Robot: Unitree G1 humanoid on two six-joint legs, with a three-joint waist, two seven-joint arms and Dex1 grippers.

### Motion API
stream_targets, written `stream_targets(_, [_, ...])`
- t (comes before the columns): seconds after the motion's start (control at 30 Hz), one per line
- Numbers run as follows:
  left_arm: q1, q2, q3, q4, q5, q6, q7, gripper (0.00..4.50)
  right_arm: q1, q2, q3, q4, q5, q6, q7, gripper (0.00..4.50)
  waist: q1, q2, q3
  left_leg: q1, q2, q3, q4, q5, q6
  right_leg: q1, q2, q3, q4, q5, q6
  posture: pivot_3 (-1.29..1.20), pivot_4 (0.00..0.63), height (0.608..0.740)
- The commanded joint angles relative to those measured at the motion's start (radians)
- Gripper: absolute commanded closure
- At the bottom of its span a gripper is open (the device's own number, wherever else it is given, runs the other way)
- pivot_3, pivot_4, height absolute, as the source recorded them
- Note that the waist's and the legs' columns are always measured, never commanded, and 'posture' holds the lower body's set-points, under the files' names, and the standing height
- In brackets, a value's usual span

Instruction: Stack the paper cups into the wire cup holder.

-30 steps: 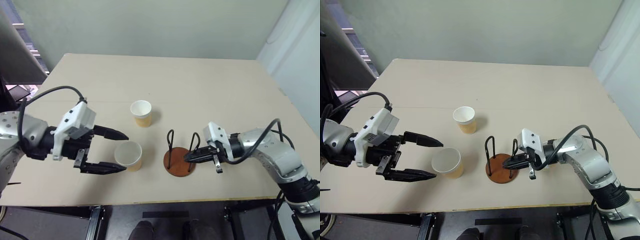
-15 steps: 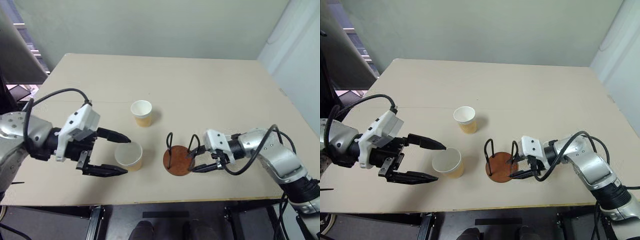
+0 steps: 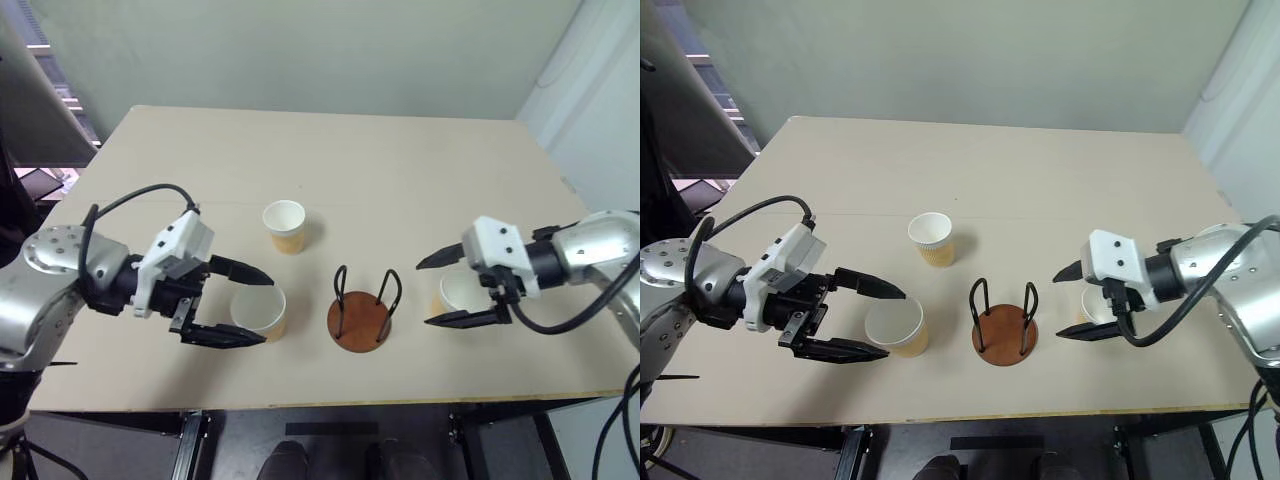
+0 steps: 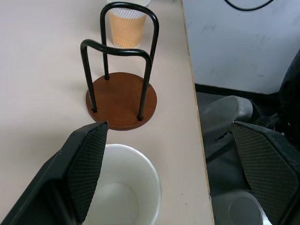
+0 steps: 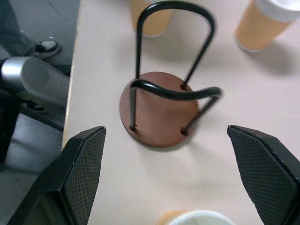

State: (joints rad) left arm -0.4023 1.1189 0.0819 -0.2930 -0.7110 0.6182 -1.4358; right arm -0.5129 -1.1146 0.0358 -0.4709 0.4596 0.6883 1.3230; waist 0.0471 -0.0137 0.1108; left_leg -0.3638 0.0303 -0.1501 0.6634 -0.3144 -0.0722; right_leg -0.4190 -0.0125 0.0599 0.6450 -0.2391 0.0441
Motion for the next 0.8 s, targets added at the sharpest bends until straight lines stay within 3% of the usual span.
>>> stream_targets(0.03, [-0.02, -0.01, -0.011, 0.002, 0.013, -0.026, -0.021, 0.0, 0.147, -0.112, -0.13, -0.045, 0.004, 0.026, 0.02, 0.31, 0.01, 0.0, 0.0, -0.001, 0.0, -0.001, 0.0, 0.0, 0.0, 0.0, 0.0, 0.0, 0.0, 0.0, 0.0, 0.0, 0.15, 0.74])
stream_targets(0.2, [-0.017, -0.028, -0.039, 0.009, 0.045, -0.041, -0.017, 0.0, 0.258, -0.14, -0.115, 0.021, -0.092, -0.052, -0.047, 0.31, 0.004, 0.0, 0.0, 0.001, 0.001, 0.002, 0.0, 0.0, 0.0, 0.0, 0.0, 0.002, 0.0, 0.0, 0.0, 0.0, 0.15, 0.74])
stream_targets(0.53, [0.022, -0.053, -0.013, -0.035, 0.074, -0.035, 0.066, 0.0, 0.194, -0.048, 0.054, 0.103, -0.189, -0.139, -0.077, 0.31, -0.004, 0.0, 0.0, 0.006, 0.002, 0.003, 0.0, -0.002, 0.003, 0.002, 0.002, 0.004, 0.002, 0.001, 0.001, 0.0, 0.15, 0.74])
stream_targets(0.63, [0.042, -0.056, 0.006, -0.051, 0.074, -0.036, 0.098, 0.0, 0.172, -0.033, 0.083, 0.126, -0.211, -0.166, -0.066, 0.91, -0.005, 0.0, 0.0, 0.006, 0.002, 0.004, 0.0, -0.002, 0.003, 0.002, 0.002, 0.004, 0.001, 0.001, 0.001, 0.0, 0.15, 0.74])
stream_targets(0.8, [0.065, -0.094, 0.053, -0.072, 0.063, -0.05, 0.167, 0.0, 0.144, -0.027, 0.099, 0.161, -0.223, -0.2, -0.044, 2.71, -0.003, 0.0, 0.0, 0.006, 0.002, 0.005, 0.0, -0.002, 0.003, 0.002, 0.002, 0.004, 0.001, 0.001, 0.001, 0.0, 0.15, 0.74])
